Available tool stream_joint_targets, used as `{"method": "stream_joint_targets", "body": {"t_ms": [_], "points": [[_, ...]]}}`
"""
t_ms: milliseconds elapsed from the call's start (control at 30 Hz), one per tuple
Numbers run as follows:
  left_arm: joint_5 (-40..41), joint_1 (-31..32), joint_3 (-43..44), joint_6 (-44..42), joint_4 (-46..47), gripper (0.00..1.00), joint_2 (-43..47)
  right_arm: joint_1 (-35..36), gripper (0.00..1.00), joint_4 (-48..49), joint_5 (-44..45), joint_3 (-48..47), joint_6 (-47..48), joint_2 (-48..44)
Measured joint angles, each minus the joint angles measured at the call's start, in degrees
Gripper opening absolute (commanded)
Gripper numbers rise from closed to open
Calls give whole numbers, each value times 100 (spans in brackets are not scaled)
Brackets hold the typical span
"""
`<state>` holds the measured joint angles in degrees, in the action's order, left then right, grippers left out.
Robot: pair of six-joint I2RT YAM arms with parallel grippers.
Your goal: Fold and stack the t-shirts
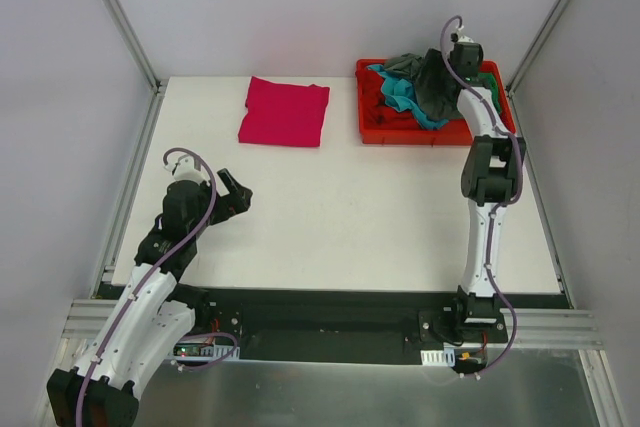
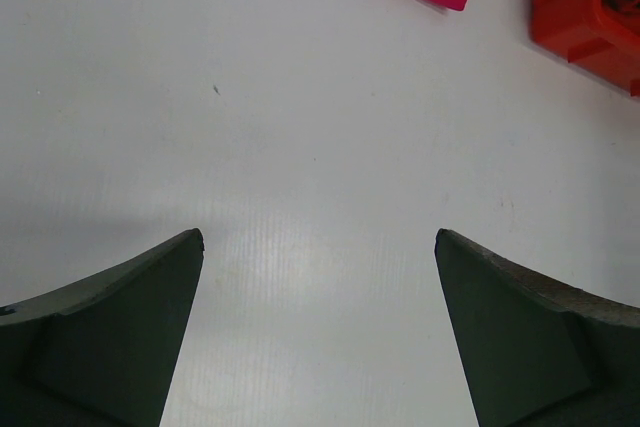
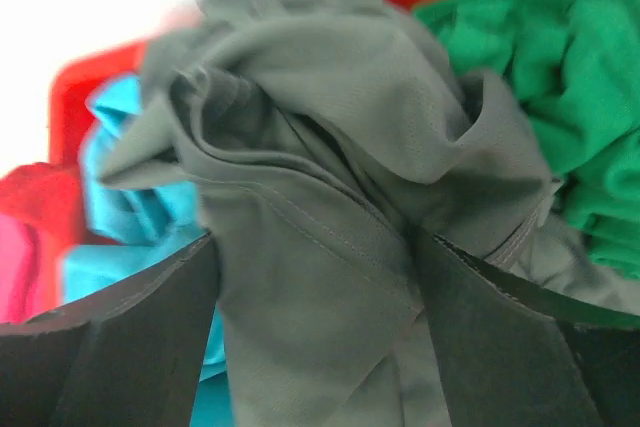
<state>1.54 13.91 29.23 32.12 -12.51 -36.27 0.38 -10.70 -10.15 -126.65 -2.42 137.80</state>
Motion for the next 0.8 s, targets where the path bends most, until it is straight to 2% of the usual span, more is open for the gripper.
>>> {"method": "stream_joint_targets", "body": {"t_ms": [33,100,167,433,467,500,533,800], "points": [[0,0,-2,0,2,99,2,13,60,-74,26,-37,9,125],[0,0,0,0,11,99,2,35,25,-247,70,-66,44,354],[0,0,-2,0,15,99,2,59,11,-407,162,-66,61,444],[-13,0,-2,0,22,99,90,61,11,-553,380,-66,129,92],[-17,0,-2,0,22,99,120,59,10,-581,422,-66,168,-24],[-28,0,-2,2,22,99,160,55,3,-605,463,-66,199,-133],[-35,0,-2,2,22,99,179,50,1,-640,509,-66,245,-286],[-170,0,-13,9,22,99,420,24,1,-636,686,-63,553,-1941]]}}
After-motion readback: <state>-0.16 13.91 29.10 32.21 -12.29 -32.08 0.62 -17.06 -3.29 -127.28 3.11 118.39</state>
